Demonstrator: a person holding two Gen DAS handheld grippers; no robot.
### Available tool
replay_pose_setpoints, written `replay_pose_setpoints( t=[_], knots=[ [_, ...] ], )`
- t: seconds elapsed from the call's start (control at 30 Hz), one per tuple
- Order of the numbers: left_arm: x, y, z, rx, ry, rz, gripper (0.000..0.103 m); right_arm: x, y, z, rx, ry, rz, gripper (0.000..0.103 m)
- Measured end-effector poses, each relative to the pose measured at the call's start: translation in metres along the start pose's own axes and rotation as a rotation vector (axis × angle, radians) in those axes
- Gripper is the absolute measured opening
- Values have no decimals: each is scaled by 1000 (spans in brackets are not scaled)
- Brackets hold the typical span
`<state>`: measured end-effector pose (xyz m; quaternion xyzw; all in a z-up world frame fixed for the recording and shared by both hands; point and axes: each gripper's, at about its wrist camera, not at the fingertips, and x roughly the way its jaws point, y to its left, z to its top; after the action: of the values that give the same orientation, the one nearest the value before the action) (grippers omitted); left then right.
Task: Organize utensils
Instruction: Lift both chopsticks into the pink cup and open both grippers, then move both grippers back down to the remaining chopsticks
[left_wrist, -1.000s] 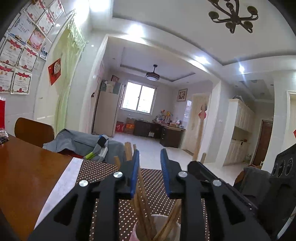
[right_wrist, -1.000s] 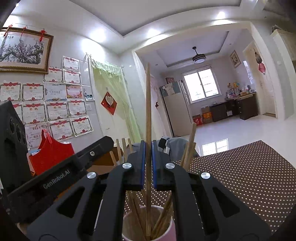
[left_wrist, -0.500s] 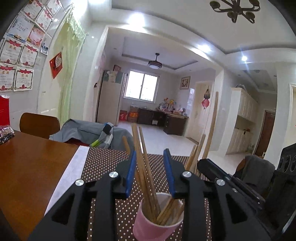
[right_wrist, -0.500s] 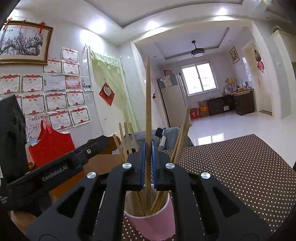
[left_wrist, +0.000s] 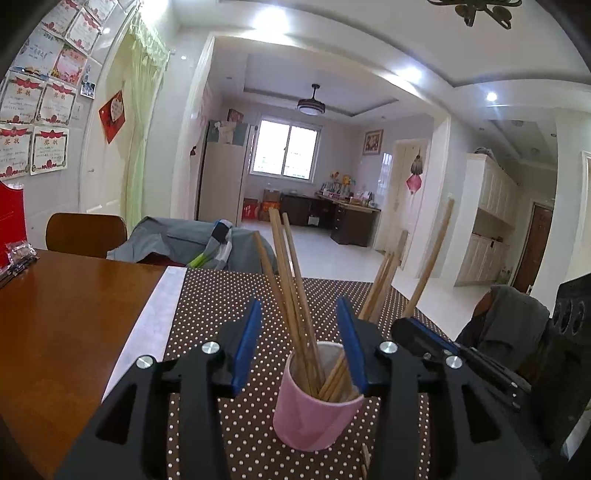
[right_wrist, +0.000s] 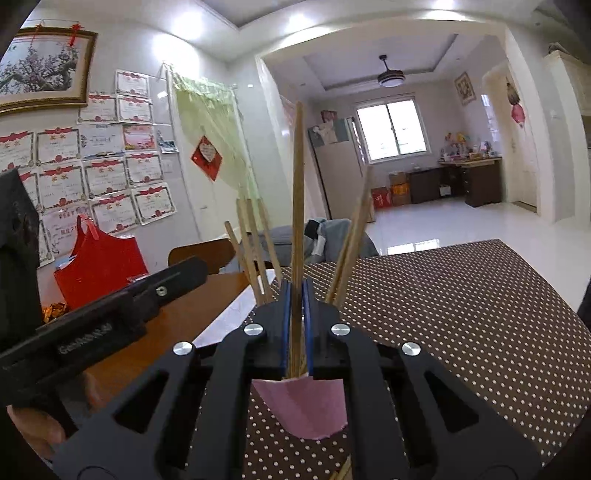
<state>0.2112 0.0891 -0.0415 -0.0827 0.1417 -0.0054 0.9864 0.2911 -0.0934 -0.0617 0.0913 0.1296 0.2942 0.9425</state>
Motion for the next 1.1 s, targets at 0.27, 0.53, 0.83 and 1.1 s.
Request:
replay_pose_setpoints(
  t=[0.27, 0.53, 0.83, 1.1],
  knots=[
    [-16, -11, -2, 17, 24, -12, 45, -24, -4, 2, 14, -11, -59, 49],
    [-30, -27, -19, 64, 105, -45, 48, -51, -7, -5, 4, 38, -78, 53],
    [-23, -40, -71, 142, 433, -90, 48, -67, -16, -41, 19, 270, -145, 62],
    [-20, -49, -130, 216, 672, -124, 48, -84, -25, -69, 43, 389, -171, 66]
  ],
)
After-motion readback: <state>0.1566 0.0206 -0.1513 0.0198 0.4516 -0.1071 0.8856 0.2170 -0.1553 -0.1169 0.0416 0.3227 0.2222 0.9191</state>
